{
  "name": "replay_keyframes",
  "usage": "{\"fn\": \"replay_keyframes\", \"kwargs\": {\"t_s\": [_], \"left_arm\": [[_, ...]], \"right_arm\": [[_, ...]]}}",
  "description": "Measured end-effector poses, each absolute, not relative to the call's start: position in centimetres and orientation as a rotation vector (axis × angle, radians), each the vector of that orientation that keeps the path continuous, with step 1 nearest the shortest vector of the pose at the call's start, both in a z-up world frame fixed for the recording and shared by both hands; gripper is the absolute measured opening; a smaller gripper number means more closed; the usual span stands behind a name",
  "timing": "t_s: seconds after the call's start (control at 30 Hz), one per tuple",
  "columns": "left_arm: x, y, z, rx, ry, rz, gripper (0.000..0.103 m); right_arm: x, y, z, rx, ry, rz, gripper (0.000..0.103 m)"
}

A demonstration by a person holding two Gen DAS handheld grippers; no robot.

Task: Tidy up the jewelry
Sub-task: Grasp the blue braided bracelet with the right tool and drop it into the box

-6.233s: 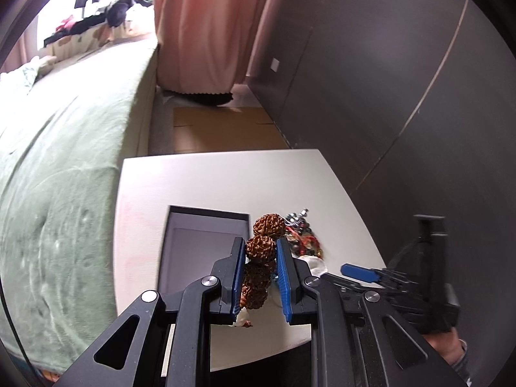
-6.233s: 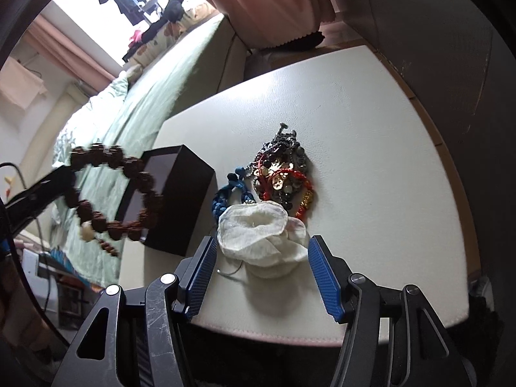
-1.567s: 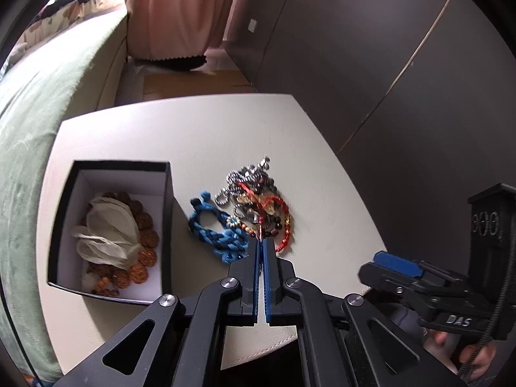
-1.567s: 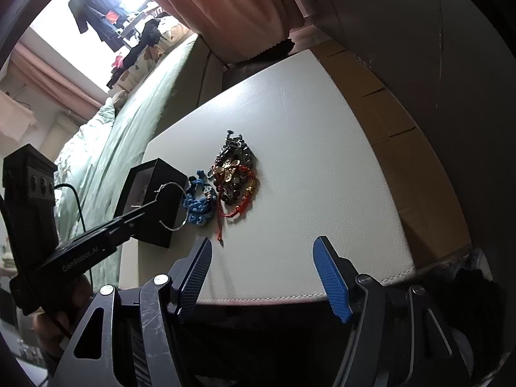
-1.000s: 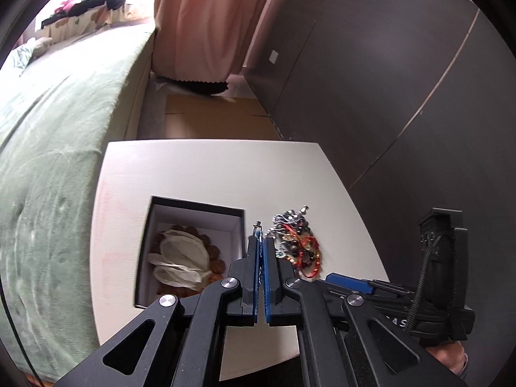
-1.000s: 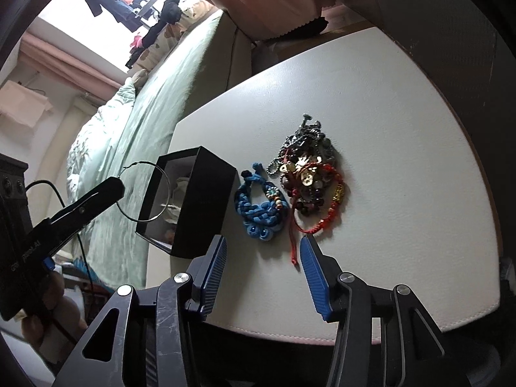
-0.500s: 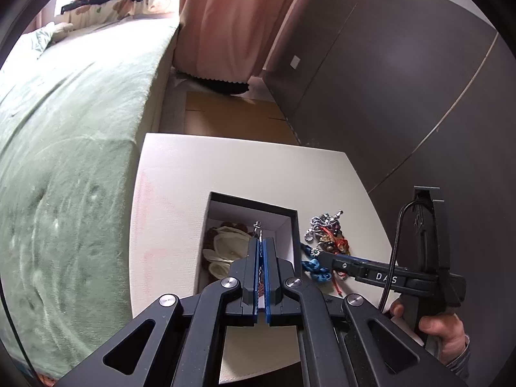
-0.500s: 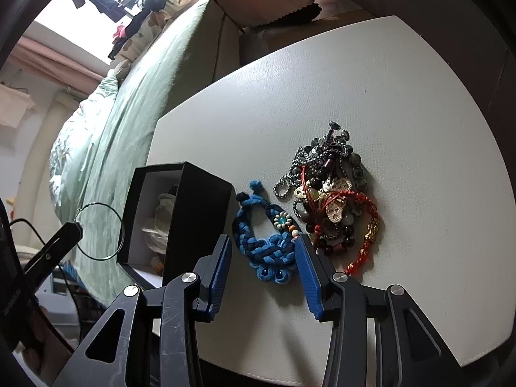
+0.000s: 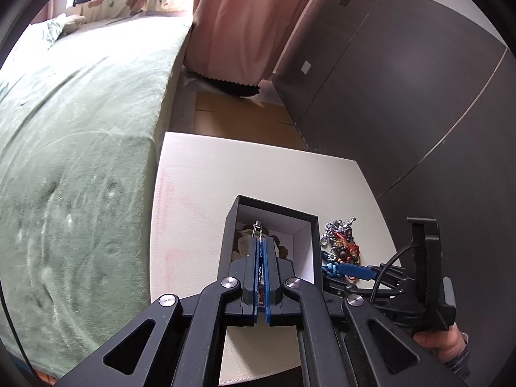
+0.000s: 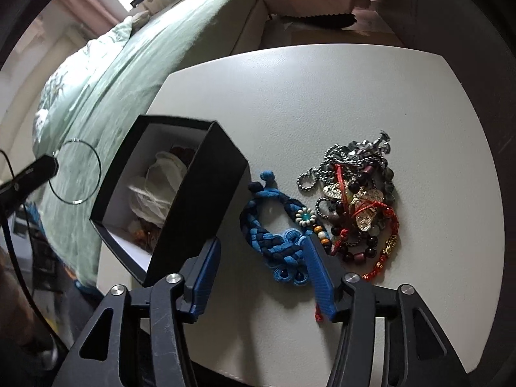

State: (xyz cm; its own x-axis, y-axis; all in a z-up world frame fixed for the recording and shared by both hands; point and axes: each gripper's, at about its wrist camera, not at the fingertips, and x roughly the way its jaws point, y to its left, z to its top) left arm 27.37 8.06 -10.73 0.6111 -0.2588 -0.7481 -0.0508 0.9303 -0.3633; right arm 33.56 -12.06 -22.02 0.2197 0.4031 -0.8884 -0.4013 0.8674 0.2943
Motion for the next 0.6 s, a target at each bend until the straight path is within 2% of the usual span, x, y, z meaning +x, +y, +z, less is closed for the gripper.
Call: {"fn": "replay_keyframes", "kwargs": {"t_s": [0.17,0.23,0.27,0.37,0.6], "left_arm": [[27.5,7.9,-10.8,-0.374,0.915,-0.128,0.001],[27.6,7.7,-10.8,-0.374,0.917,-0.135,0.001],[27.7,7.6,-10.8,-0.375,0.918,-0.137,0.001],[28.1,7.0,-10.9,-0.379,0.922,-0.149,0.001],[29.6,4.8,-10.8,-0.386,0.928,-0.197,0.002]], "right_arm": [[33.1,-11.0,-22.3,-0.135,1.208,0.515,0.056],[33.1,-11.0,-22.3,-0.160,1.198,0.487,0.043],[33.2,-11.2,-22.2,-0.171,1.199,0.463,0.028],[33.7,-13.0,-21.5,-0.050,1.226,0.484,0.014],[32.4,-15.8,-18.7,0.085,1.174,0.505,0.014]]}}
